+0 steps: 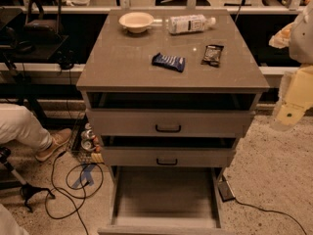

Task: Place rxbar blueberry into bottom drawer

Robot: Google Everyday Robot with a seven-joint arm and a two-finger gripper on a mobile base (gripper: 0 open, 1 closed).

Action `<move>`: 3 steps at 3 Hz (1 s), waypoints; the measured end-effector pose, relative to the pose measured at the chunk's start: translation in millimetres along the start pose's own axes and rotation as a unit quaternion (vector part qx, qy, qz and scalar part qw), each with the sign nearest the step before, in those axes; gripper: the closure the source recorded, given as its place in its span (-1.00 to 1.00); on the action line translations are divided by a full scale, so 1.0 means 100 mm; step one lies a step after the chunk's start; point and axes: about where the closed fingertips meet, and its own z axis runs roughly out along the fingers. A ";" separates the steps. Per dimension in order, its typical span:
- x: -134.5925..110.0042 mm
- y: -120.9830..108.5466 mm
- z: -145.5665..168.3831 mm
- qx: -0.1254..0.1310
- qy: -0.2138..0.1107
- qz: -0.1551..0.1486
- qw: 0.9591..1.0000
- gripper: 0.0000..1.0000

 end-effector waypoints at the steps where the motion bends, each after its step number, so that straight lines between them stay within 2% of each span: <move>1: 0.00 0.00 0.00 0.000 0.000 0.000 1.000 -1.00; 2: -0.09 -0.26 0.04 0.022 -0.043 0.020 0.999 -1.00; 3: -0.31 -0.76 0.18 0.046 -0.114 0.052 0.991 -1.00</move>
Offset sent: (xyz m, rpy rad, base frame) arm 0.0901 0.0037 0.0143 0.2693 -0.1819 -0.0812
